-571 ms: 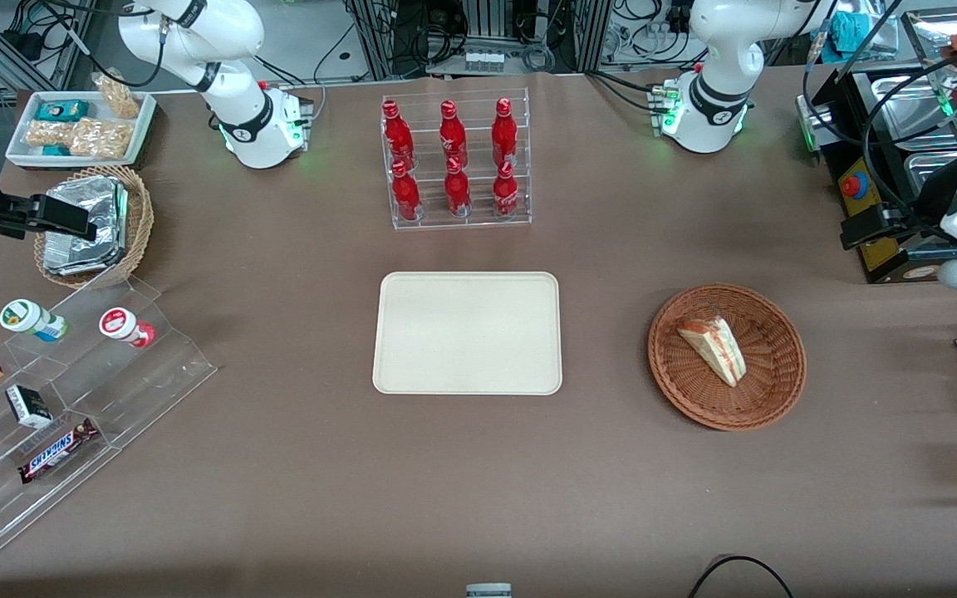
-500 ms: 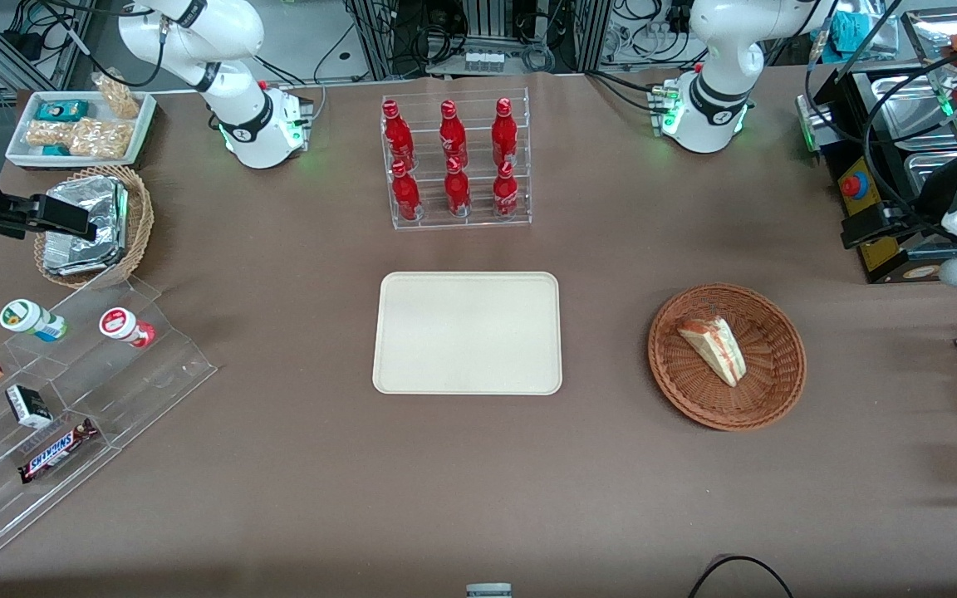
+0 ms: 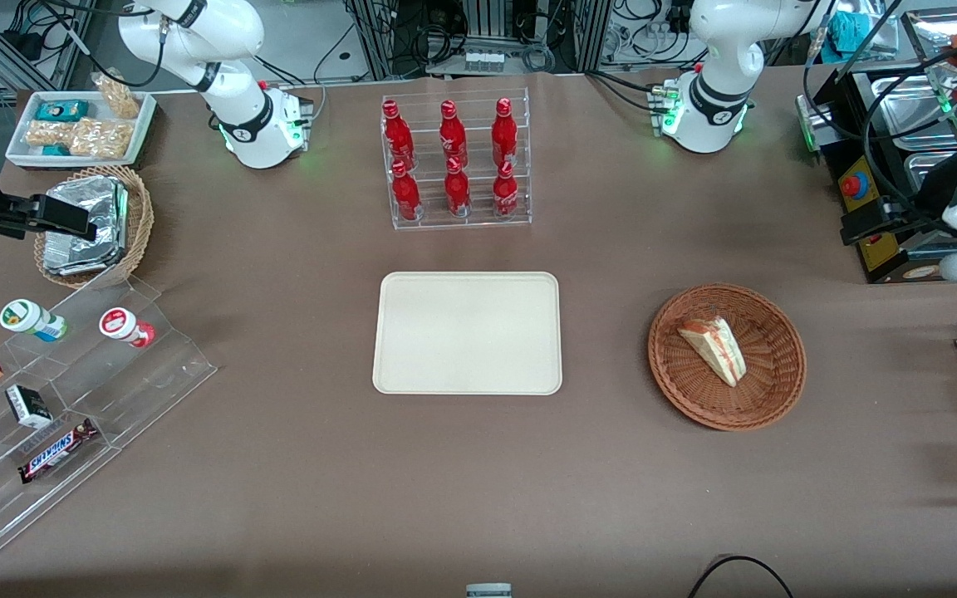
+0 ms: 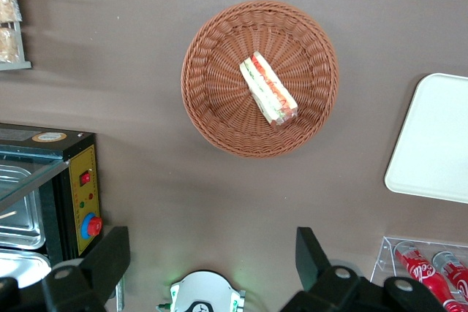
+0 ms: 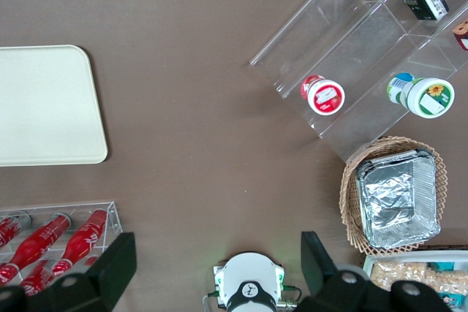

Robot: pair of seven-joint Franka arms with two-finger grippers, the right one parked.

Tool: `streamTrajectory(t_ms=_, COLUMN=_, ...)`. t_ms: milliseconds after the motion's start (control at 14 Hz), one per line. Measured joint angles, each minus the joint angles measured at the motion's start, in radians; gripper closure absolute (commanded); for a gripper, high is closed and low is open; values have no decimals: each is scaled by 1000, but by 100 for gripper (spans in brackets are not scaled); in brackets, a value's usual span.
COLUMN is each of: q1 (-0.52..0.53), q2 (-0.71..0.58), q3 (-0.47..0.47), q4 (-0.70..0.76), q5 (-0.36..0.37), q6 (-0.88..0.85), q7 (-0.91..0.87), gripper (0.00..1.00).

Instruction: Place sandwich from basket to tray

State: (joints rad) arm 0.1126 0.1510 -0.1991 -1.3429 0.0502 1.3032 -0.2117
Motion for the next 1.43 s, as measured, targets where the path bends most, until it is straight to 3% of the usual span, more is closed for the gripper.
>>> streamTrajectory(t_ms=286, q1=0, q2=109, q3=3, q4=-34, q5=0, q6=69, q7=-9, gripper=0)
streamTrajectory(t_ms=500, q1=3, q2=170, q3=3, q4=-167, q5=-9, q6=309, q7=-50, gripper=0)
streamTrajectory(t_ms=1000, q1=-13, q2=224, q3=-1, q4=-470, q5=-41, q6=830, q7=-432, gripper=0)
streamTrajectory(t_ms=1429, q1=-70, q2=331, q3=-2, q4=-480, q5=-40, q6=897, q7=-551, gripper=0)
